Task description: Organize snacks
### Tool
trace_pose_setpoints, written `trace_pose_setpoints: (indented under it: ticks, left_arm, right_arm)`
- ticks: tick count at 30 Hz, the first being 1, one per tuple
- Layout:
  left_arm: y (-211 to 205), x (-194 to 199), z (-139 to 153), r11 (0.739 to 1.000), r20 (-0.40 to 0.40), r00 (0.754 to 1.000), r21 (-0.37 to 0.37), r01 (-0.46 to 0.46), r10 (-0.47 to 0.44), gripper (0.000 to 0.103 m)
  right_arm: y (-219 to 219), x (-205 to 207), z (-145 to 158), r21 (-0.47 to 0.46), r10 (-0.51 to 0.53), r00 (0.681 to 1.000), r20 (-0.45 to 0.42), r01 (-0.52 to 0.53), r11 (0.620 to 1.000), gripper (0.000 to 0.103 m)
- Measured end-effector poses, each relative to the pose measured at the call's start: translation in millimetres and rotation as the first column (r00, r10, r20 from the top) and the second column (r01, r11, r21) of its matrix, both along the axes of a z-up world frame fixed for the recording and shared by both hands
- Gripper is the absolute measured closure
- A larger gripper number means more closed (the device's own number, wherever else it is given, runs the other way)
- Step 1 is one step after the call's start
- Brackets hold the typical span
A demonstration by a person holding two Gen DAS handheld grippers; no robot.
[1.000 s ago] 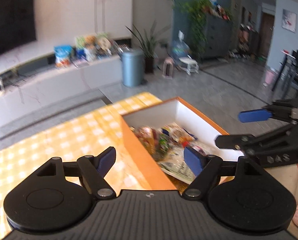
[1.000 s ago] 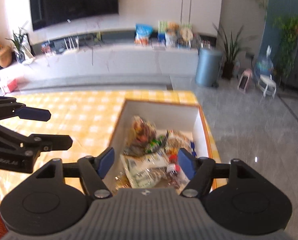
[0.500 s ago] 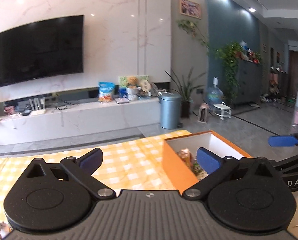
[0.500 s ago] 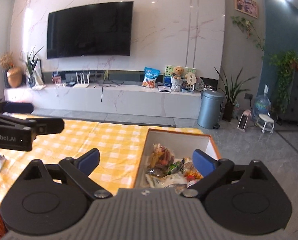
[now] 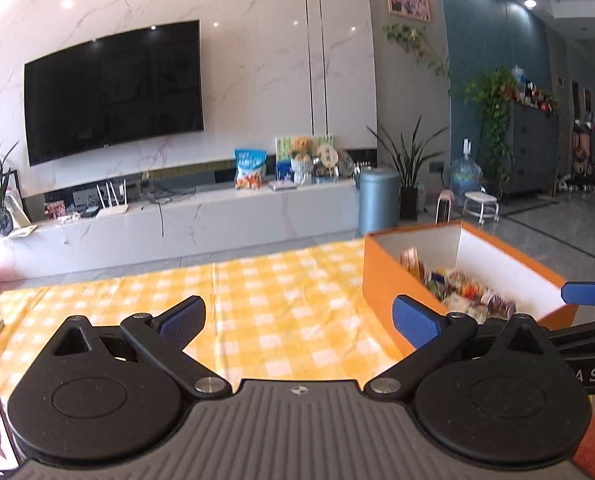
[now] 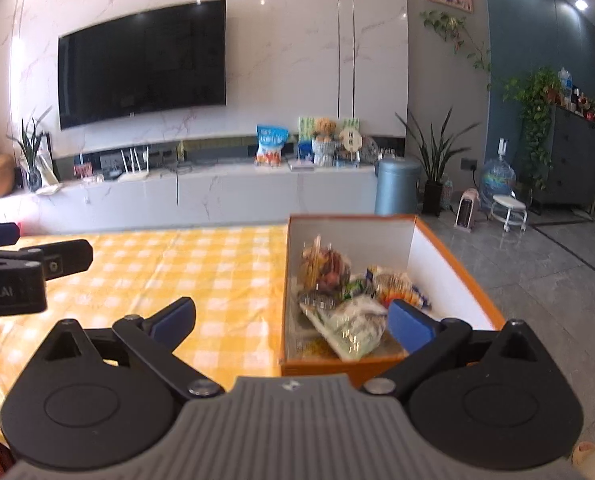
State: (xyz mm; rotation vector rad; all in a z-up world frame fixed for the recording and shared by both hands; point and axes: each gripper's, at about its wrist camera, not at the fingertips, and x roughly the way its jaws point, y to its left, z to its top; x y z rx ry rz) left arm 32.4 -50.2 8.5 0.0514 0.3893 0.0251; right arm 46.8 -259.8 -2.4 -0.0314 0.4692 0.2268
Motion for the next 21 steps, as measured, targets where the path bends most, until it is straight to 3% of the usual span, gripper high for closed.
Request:
trace_pose_setpoints:
  ticks: [11,21]
  left_arm:
    - [-10,16,-42,0.999,-0.149,0.988,0.002,0.032,-0.031,0.000]
    - [-20,17,-45,0.998,-0.172,0.983,0.010,0.066,-0.063,0.000]
  right_arm:
    - [-9,9,-44,-0.085,-0.047,0.992,-0.116,0.037,0.996,0.003]
    - [-23,10,-44,-0.074,-0.097,0.990,-0.107,0.089,0.993,0.003]
